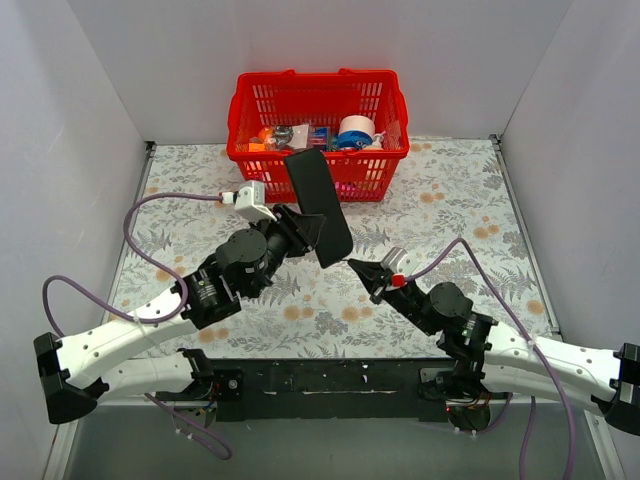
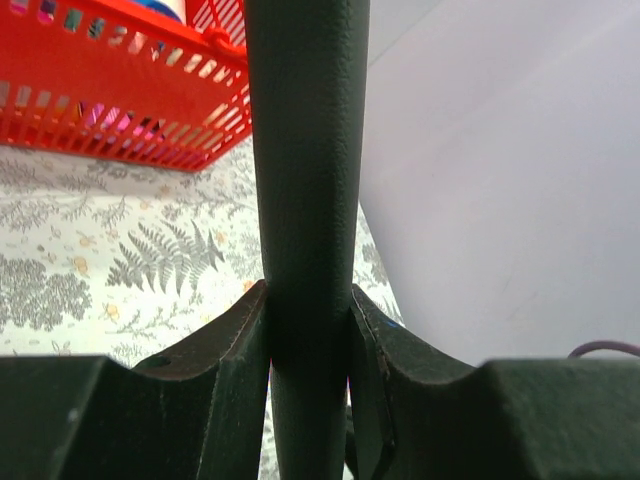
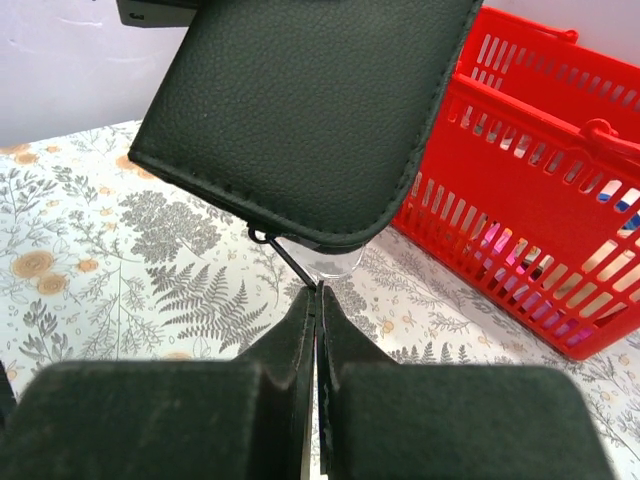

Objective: Sort the hair-cutting tools
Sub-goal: Zip the hairdressing tool bag.

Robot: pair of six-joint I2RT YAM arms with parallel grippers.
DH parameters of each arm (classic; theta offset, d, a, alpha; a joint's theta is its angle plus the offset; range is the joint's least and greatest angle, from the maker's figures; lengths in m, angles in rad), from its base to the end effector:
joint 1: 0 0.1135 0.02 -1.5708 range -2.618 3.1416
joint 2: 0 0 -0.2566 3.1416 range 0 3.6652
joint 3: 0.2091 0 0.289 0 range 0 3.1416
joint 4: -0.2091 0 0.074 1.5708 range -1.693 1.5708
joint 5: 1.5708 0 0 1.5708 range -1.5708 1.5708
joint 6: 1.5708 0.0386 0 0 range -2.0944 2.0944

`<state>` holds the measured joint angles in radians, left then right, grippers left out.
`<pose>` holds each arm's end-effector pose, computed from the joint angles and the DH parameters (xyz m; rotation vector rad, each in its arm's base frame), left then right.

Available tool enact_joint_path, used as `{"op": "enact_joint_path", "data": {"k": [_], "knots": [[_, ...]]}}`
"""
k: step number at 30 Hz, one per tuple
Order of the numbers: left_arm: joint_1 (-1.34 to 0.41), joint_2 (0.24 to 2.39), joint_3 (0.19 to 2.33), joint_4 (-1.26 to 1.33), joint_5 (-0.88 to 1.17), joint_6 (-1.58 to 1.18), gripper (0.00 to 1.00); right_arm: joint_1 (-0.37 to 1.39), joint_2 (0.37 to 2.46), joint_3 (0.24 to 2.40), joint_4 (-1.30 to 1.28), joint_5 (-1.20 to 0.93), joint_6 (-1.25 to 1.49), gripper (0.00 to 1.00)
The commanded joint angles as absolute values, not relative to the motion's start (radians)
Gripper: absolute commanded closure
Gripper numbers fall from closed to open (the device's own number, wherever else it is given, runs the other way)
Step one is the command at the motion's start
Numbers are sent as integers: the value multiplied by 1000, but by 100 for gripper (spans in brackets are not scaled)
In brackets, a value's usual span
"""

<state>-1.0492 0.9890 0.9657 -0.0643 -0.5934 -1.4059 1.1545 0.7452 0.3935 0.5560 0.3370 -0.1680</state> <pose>0.1526 -0.2221 0.3720 -0.8005 1.6513 -1.3425 0.1029 0.2012 0.2688 -0.6171 1.2606 0.5933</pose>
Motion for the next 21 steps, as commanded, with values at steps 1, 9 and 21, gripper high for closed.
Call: {"op": "enact_joint_path", "data": {"k": [1, 9, 21], "knots": [[-1045, 907, 1014, -112, -543, -1446, 100, 1152, 689, 373, 450, 385, -147, 99], [-1046, 858, 974, -101, -540, -1463, 100, 1154, 698, 388, 417, 266, -92, 99], [-1046, 842, 971, -115, -522, -1480, 100, 1160, 687, 495, 229, 333, -80, 46]]}}
